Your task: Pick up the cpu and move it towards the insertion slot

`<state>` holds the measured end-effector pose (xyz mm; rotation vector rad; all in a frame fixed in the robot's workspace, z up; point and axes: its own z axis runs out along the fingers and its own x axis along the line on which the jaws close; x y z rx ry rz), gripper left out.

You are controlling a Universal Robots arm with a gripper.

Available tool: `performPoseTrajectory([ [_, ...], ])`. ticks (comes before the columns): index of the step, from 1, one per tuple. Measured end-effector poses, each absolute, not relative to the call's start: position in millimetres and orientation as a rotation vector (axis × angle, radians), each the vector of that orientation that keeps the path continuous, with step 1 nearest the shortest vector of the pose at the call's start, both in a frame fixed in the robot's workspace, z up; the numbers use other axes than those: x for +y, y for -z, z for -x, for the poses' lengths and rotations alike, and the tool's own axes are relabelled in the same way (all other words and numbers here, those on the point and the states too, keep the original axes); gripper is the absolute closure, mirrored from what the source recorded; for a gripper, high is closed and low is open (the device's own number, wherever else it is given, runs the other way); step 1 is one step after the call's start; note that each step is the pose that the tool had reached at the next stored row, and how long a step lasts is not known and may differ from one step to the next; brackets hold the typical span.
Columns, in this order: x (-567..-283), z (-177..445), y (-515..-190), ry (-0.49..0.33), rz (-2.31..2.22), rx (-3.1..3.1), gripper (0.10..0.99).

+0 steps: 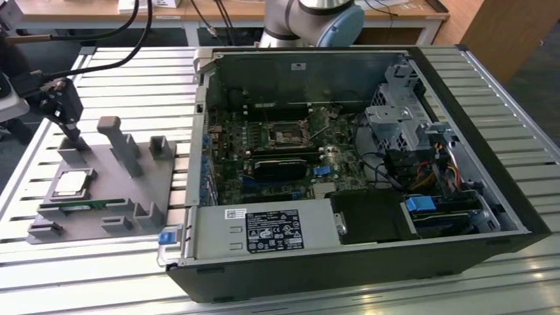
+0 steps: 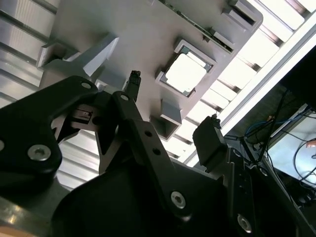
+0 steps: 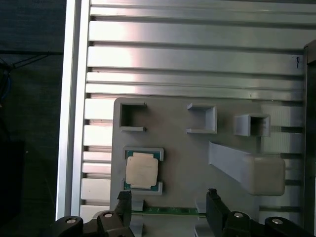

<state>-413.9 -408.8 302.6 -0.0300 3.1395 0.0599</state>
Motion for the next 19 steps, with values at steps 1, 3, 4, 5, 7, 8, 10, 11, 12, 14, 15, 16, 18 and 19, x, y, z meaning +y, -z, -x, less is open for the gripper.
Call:
performPoseTrajectory([
  [1, -408.8, 415.0, -302.3, -0.06, 0.03, 3.139, 0.38],
  [3, -408.8, 416.0, -301.8, -0.06, 0.03, 3.139, 0.38],
  [4, -408.8, 416.3, -301.5, -0.06, 0.03, 3.139, 0.38],
  [5, -408.8, 416.5, -301.1, -0.06, 0.03, 3.139, 0.38],
  [7, -408.8, 416.9, -300.5, -0.06, 0.03, 3.139, 0.38],
  [8, -408.8, 416.9, -300.3, -0.06, 0.03, 3.139, 0.38],
  [10, -408.8, 417.0, -299.7, -0.06, 0.03, 3.139, 0.38],
  [11, -408.8, 417.0, -299.5, -0.06, 0.03, 3.139, 0.38],
  [12, -408.8, 417.1, -299.3, -0.06, 0.03, 3.139, 0.38],
  [14, -408.8, 417.1, -298.9, -0.06, 0.03, 3.139, 0.38],
  [15, -408.8, 417.1, -298.7, -0.06, 0.03, 3.139, 0.38],
  [16, -408.8, 417.1, -298.6, -0.06, 0.03, 3.139, 0.38],
  [18, -408.8, 417.1, -298.2, -0.06, 0.03, 3.139, 0.38],
  [19, -408.8, 417.1, -297.6, -0.06, 0.03, 3.139, 0.38],
])
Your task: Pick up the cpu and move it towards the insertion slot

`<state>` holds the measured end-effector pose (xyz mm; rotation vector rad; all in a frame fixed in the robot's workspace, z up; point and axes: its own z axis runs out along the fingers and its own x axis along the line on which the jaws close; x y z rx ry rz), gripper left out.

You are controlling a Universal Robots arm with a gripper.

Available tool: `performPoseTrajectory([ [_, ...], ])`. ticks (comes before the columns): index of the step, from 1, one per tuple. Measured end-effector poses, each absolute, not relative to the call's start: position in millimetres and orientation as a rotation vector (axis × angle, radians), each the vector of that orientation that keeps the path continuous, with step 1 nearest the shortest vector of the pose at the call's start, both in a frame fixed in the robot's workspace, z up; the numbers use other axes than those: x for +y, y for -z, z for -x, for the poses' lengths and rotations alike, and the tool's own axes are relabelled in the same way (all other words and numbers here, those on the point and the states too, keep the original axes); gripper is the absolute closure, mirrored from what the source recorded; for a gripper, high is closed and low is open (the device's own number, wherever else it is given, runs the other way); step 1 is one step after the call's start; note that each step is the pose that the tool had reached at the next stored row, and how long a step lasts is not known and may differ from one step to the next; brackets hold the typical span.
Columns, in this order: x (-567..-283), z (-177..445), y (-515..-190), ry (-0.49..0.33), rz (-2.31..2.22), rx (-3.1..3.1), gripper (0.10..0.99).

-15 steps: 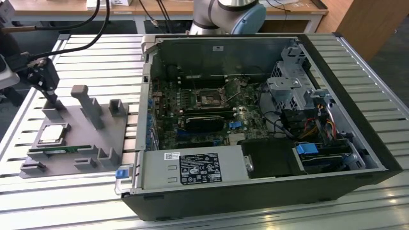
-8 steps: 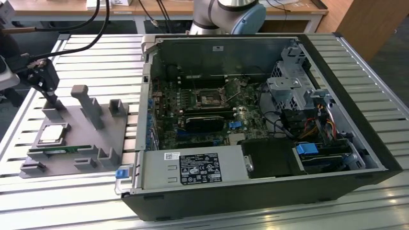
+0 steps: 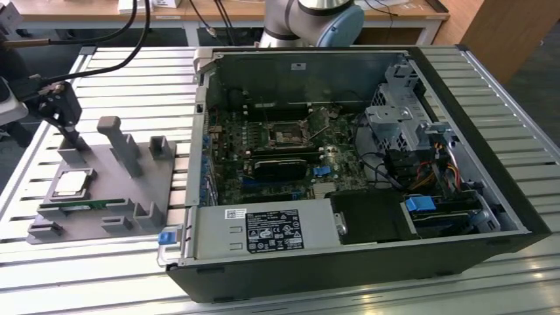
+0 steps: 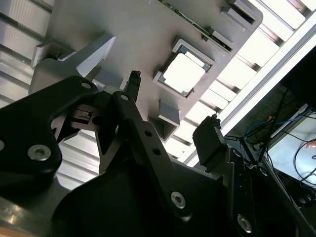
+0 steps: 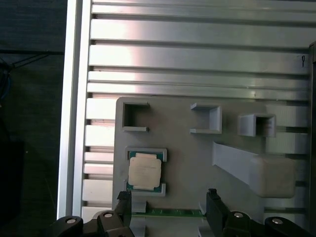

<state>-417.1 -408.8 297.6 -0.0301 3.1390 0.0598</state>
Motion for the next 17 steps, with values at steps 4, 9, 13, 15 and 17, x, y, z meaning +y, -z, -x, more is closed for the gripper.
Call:
performPoseTrajectory([
  [4, -408.8, 417.1, -296.4, -0.06, 0.03, 3.139, 0.38],
  [9, -408.8, 417.1, -295.4, -0.06, 0.03, 3.139, 0.38],
  [13, -408.8, 417.2, -294.2, -0.06, 0.03, 3.139, 0.38],
  [15, -408.8, 417.2, -293.6, -0.06, 0.03, 3.139, 0.38],
  [17, -408.8, 417.2, -293.1, -0.06, 0.03, 3.139, 0.38],
])
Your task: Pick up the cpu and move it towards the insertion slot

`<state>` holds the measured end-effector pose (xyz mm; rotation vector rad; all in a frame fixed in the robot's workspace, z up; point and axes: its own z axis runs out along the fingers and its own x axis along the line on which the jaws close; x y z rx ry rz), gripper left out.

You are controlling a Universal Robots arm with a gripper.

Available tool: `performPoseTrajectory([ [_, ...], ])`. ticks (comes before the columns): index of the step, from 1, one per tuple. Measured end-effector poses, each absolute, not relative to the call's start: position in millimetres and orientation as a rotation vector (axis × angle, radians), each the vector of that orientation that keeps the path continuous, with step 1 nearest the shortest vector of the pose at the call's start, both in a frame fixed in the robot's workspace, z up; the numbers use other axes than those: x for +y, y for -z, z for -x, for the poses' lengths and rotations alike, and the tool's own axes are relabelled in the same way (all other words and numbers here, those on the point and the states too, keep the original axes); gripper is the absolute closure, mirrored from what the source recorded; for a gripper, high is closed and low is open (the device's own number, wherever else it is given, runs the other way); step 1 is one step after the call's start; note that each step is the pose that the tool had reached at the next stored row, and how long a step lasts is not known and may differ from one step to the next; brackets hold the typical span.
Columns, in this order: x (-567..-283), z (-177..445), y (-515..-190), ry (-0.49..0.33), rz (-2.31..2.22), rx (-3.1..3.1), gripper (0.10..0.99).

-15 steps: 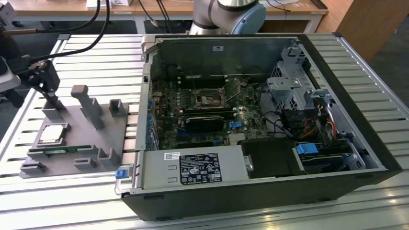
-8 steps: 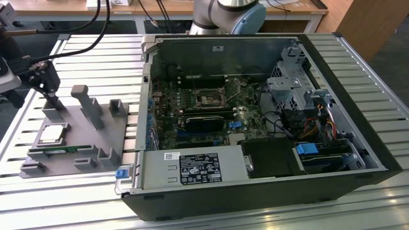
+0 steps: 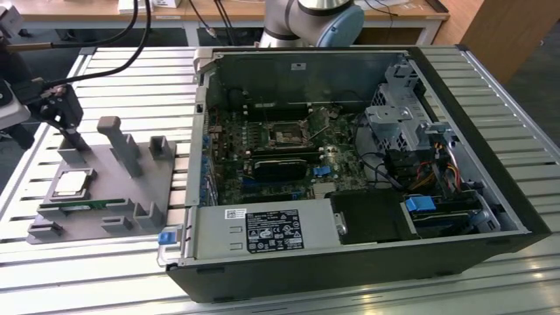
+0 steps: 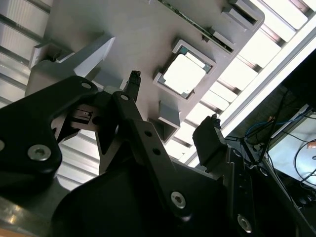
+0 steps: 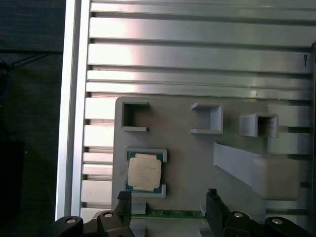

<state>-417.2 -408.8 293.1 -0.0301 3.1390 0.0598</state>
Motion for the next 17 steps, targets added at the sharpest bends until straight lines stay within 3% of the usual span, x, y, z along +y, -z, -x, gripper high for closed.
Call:
performPoseTrajectory([
  [17, -408.8, 417.2, -288.8, -0.06, 0.03, 3.139, 0.38],
])
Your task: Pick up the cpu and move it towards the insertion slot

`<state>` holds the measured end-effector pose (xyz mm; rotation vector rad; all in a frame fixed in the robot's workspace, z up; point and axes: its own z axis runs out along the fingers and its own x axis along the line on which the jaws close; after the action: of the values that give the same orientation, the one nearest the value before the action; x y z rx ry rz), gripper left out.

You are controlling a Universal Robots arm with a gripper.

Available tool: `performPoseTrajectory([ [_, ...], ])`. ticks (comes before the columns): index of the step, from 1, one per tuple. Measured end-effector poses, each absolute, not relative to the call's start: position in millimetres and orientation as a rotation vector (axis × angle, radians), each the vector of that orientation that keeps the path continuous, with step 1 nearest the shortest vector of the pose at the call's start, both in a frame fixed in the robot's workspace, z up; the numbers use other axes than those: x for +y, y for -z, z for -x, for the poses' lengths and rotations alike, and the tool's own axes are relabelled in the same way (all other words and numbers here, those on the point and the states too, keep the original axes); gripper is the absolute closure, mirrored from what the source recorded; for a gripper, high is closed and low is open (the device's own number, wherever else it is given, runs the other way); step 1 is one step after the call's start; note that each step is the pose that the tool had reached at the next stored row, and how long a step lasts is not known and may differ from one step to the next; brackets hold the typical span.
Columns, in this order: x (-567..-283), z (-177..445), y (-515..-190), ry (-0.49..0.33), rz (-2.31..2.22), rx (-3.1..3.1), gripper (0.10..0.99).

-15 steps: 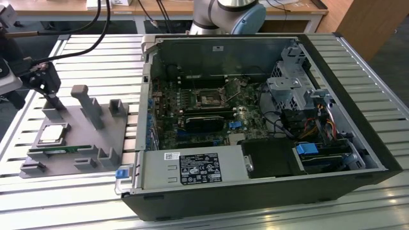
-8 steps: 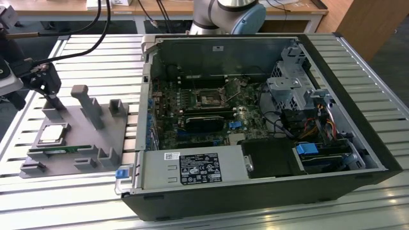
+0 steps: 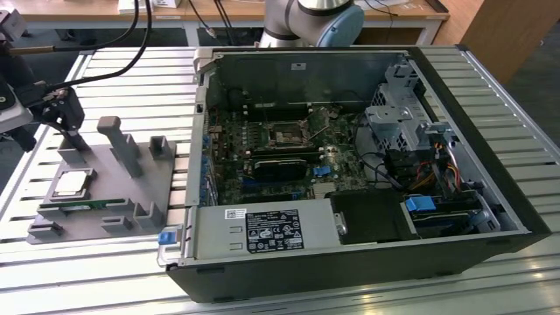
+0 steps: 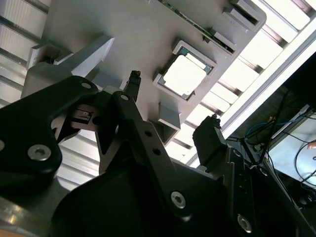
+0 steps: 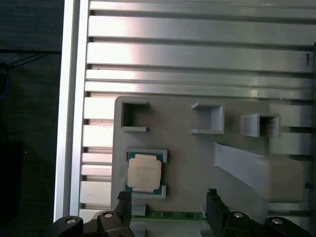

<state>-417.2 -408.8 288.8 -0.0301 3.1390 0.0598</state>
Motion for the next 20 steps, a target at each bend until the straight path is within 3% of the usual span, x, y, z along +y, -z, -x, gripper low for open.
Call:
performPoseTrajectory([
  [20, -408.8, 417.2, -283.4, -0.06, 0.03, 3.139, 0.38],
])
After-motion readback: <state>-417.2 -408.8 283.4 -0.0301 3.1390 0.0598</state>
